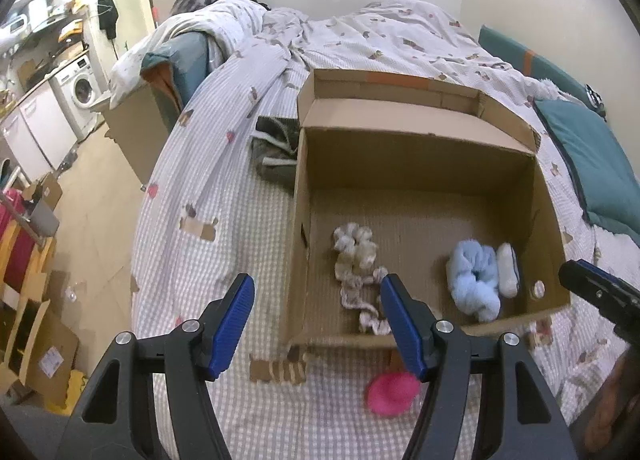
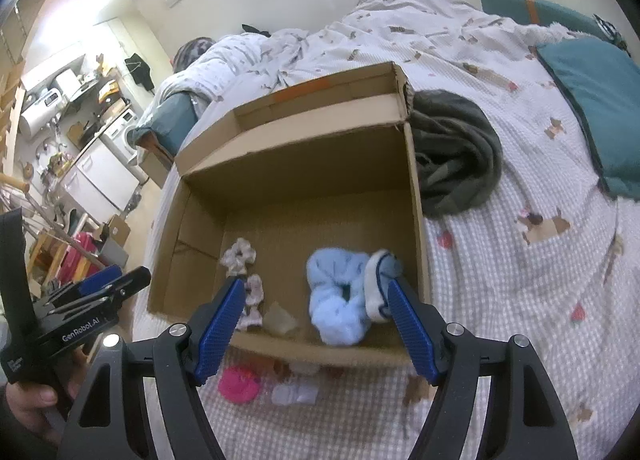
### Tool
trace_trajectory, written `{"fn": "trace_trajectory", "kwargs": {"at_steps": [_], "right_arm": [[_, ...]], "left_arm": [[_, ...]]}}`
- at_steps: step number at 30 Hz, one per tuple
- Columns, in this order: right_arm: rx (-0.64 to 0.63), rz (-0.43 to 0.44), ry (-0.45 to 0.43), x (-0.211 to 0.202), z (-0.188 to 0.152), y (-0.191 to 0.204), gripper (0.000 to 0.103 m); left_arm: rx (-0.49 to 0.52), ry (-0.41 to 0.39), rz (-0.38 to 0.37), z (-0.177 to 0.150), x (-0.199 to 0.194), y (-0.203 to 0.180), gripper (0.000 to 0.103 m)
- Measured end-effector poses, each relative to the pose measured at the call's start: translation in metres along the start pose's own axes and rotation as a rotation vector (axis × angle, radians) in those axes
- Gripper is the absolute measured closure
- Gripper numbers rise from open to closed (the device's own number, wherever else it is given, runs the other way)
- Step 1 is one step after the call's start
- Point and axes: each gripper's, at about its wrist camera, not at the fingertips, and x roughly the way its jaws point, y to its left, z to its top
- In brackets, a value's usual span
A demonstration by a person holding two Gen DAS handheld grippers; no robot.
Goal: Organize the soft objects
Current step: 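Open both tools to release the items into the box and withdraw, then grasp the pink rubber duck from the bed with the left tool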
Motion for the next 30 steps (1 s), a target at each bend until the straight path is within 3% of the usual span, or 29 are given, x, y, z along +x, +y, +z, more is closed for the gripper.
{"fn": "trace_trajectory", "kwargs": {"at_steps": [5, 8, 11, 18, 23, 30], "right_arm": [[-0.001, 0.012, -0.038, -0.017, -0.011, 0.004, 0.022], [0.000, 0.020, -0.041, -0.022, -0.017, 0.007, 0.000], [0.021, 0.038, -0.009, -0.020, -0.025, 0.006, 0.000], [0.004, -0.056, -0.004, -0.024, -0.045, 0.009, 0.000], [0.003, -0.057, 0.052, -0.016, -0.049, 0.004, 0.000], [0.061, -0.080, 0.131, 0.007, -0.053, -0.005, 0.000]], "left_arm": [[-0.008, 0.003, 0.006, -0.013, -0.006, 0.002, 0.040], [-0.036, 0.009, 0.004, -0.020, -0.009, 0.006, 0.040], [-0.053, 0.020, 0.001, -0.026, -0.010, 0.008, 0.040], [-0.074, 0.036, 0.001, -0.038, -0.012, 0.010, 0.040], [-0.094, 0.065, -0.002, -0.043, -0.008, 0.014, 0.040], [-0.056, 0.166, -0.065, -0.052, 0.013, -0.003, 0.040]]}}
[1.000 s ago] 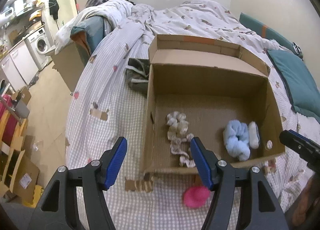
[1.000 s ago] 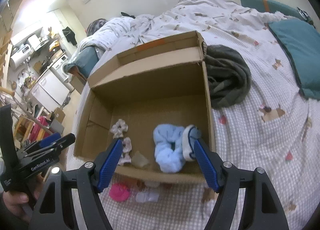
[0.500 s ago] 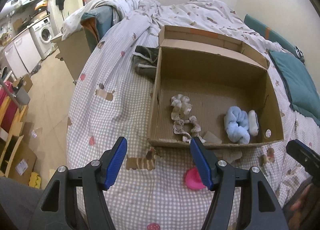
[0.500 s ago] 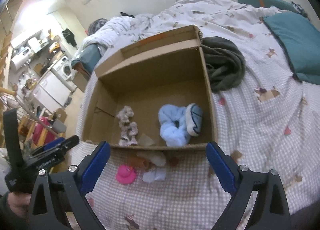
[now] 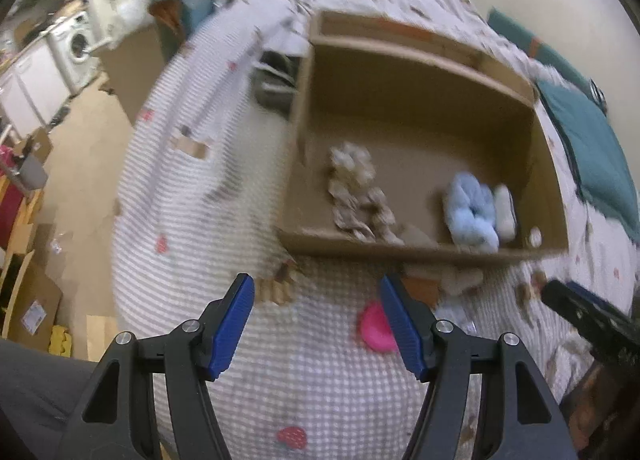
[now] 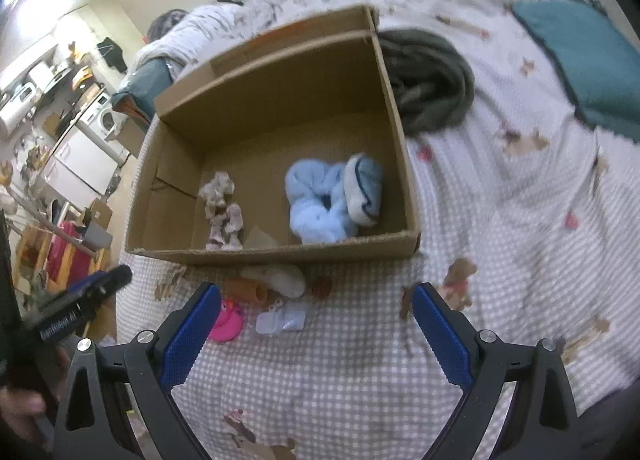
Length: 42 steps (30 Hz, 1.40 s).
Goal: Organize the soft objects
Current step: 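Grasp the pink rubber duck from the bed with the left tool, then lift the pink duck with the left tool while the right tool grasps a clear bag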
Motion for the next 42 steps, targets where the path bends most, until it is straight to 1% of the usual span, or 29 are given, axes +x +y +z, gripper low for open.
{"fn": "trace_trajectory", "kwargs": {"at_steps": [4, 5, 9, 11, 16, 17, 18, 19, 20, 21, 24, 29, 33, 34, 37, 42], "right_arm": [[0.012, -0.022, 0.044, 0.012, -0.002, -0.004, 0.000], [0.015, -0.023, 0.051, 0.013, -0.003, -0.004, 0.000], [0.033, -0.017, 0.072, 0.018, -0.003, -0.007, 0.000], [0.041, -0.015, 0.077, 0.018, -0.003, -0.008, 0.000], [0.055, -0.006, 0.089, 0.020, 0.000, -0.012, 0.000], [0.057, -0.005, 0.092, 0.021, 0.000, -0.013, 0.000], [0.060, -0.004, 0.095, 0.021, 0.000, -0.013, 0.000], [0.062, -0.002, 0.098, 0.021, 0.000, -0.014, 0.000], [0.065, -0.001, 0.101, 0.022, 0.001, -0.015, 0.000], [0.068, 0.001, 0.102, 0.022, 0.001, -0.015, 0.000], [0.073, 0.006, 0.105, 0.023, 0.000, -0.014, 0.000], [0.065, 0.001, 0.106, 0.026, 0.001, -0.012, 0.000], [0.058, -0.011, 0.108, 0.027, 0.000, -0.012, 0.000], [0.057, -0.014, 0.108, 0.028, 0.000, -0.012, 0.000], [0.054, -0.023, 0.111, 0.030, 0.000, -0.012, 0.000], [0.032, -0.018, 0.126, 0.036, -0.002, -0.006, 0.000]], "left_arm": [[0.042, 0.108, -0.076, -0.011, 0.024, -0.019, 0.040], [0.054, 0.125, -0.083, -0.013, 0.029, -0.023, 0.040], [0.136, 0.175, -0.073, -0.021, 0.051, -0.045, 0.040], [0.161, 0.207, -0.074, -0.024, 0.064, -0.052, 0.040], [0.130, 0.268, -0.064, -0.026, 0.089, -0.052, 0.041], [0.118, 0.270, -0.067, -0.025, 0.090, -0.051, 0.041], [0.111, 0.270, -0.066, -0.024, 0.091, -0.050, 0.045], [0.111, 0.271, -0.063, -0.024, 0.091, -0.050, 0.049], [0.115, 0.273, -0.069, -0.024, 0.092, -0.051, 0.060], [0.120, 0.277, -0.080, -0.023, 0.092, -0.053, 0.061], [0.135, 0.274, -0.073, -0.024, 0.090, -0.056, 0.061], [0.114, 0.272, -0.070, -0.021, 0.087, -0.055, 0.061], [0.110, 0.260, -0.064, -0.021, 0.075, -0.054, 0.061], [0.108, 0.257, -0.067, -0.023, 0.066, -0.045, 0.061], [0.092, 0.245, -0.072, -0.023, 0.051, -0.040, 0.061], [0.054, 0.226, -0.023, -0.026, 0.029, -0.020, 0.061]]}}
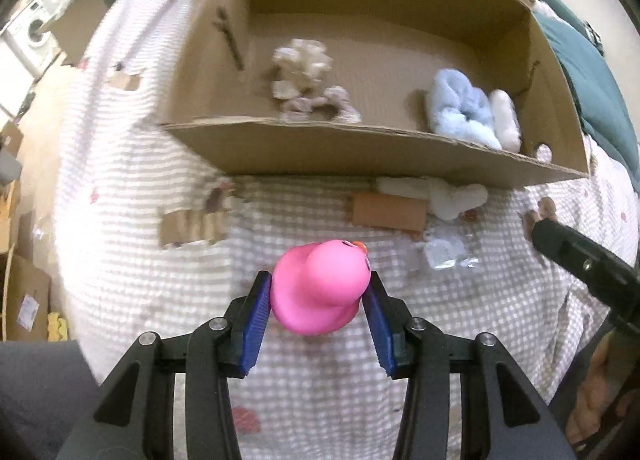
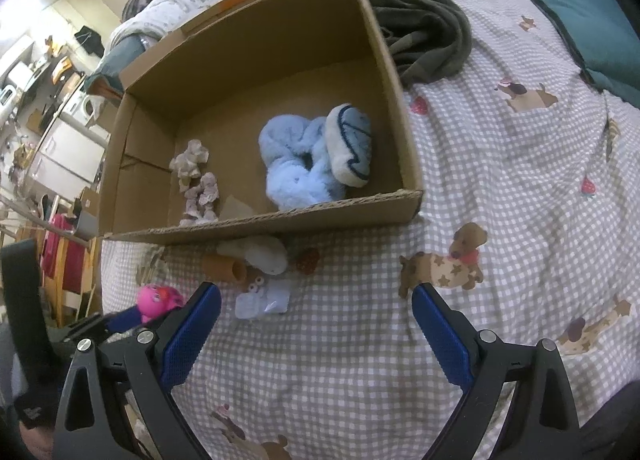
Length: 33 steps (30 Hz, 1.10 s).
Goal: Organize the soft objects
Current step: 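Lift the pink duck with the left tool while the right tool grasps a clear bag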
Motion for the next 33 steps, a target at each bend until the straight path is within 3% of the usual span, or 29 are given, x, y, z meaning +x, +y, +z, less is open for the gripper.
{"fn": "trace_trajectory", "kwargs": {"at_steps": [5, 13, 26, 28, 33], "right_arm": [[-0.075, 0.037, 0.079, 0.021, -0.004, 0.018, 0.000], [-0.264, -0.039, 0.195, 0.073, -0.014, 0.064, 0.000], [-0.342, -0.090, 0.233, 0.105, -0.017, 0.083, 0.001], [-0.352, -0.100, 0.224, 0.104, -0.019, 0.085, 0.011], [-0.364, -0.106, 0.202, 0.097, -0.022, 0.093, 0.049]], "left_arm": [[-0.071, 0.001, 0.025, -0.001, -0.011, 0.017, 0.061], [-0.103, -0.030, 0.032, 0.006, -0.022, 0.029, 0.061], [-0.122, -0.027, 0.030, 0.016, -0.005, 0.025, 0.061], [-0.117, -0.031, 0.024, 0.018, -0.001, 0.024, 0.061], [-0.110, -0.047, 0.012, 0.018, -0.003, 0.018, 0.061]]}}
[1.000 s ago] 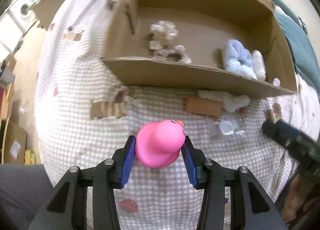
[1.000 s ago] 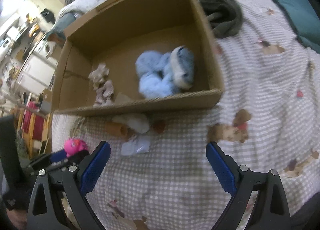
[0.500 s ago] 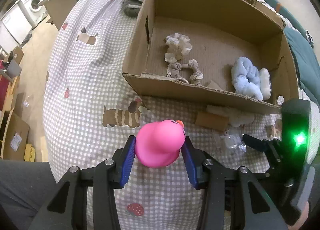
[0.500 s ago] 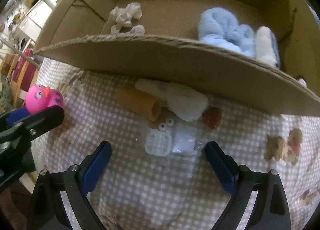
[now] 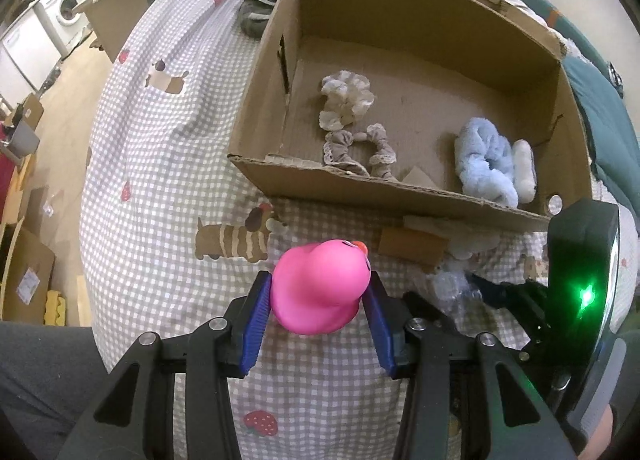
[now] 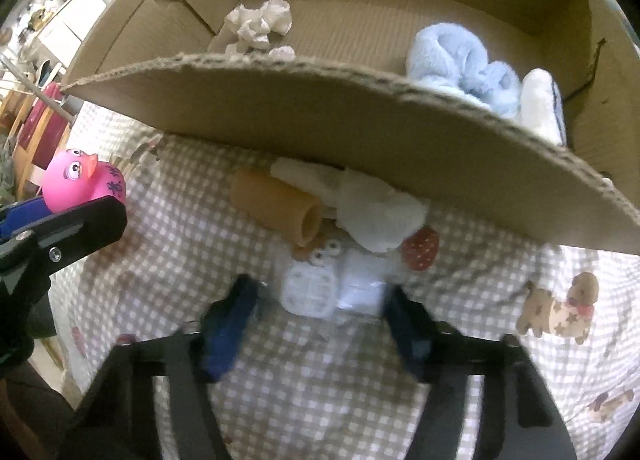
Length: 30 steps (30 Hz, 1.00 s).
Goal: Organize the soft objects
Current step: 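Lift the pink duck with the left tool while the right tool grasps a clear bag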
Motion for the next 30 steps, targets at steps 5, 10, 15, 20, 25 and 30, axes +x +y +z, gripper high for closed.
{"fn": "trace_trajectory", "kwargs": {"at_steps": [5, 10, 15, 20, 25, 30], "right_arm": [[-0.013, 0.018, -0.020, -0.008, -0.002, 0.006, 0.075], [-0.011, 0.039, -0.025, -0.020, -0.013, 0.007, 0.094], [-0.017, 0.070, -0.023, -0.030, -0.028, 0.007, 0.097], [-0.032, 0.078, -0.037, -0.042, -0.044, 0.011, 0.098], [-0.021, 0.092, -0.059, -0.057, -0.065, 0.012, 0.098], [-0.024, 0.104, -0.099, -0.076, -0.075, 0.008, 0.098]], "left_arm": [[0.003, -0.012, 0.001, -0.001, -0.002, -0.002, 0.061], [-0.009, -0.014, 0.009, -0.002, -0.001, 0.002, 0.061], [0.007, -0.033, 0.013, -0.007, -0.008, -0.002, 0.061], [0.015, -0.047, 0.022, -0.008, -0.010, 0.000, 0.061], [0.019, -0.057, 0.033, -0.009, -0.012, 0.007, 0.061], [0.011, -0.070, 0.031, -0.015, -0.019, 0.011, 0.061]]}}
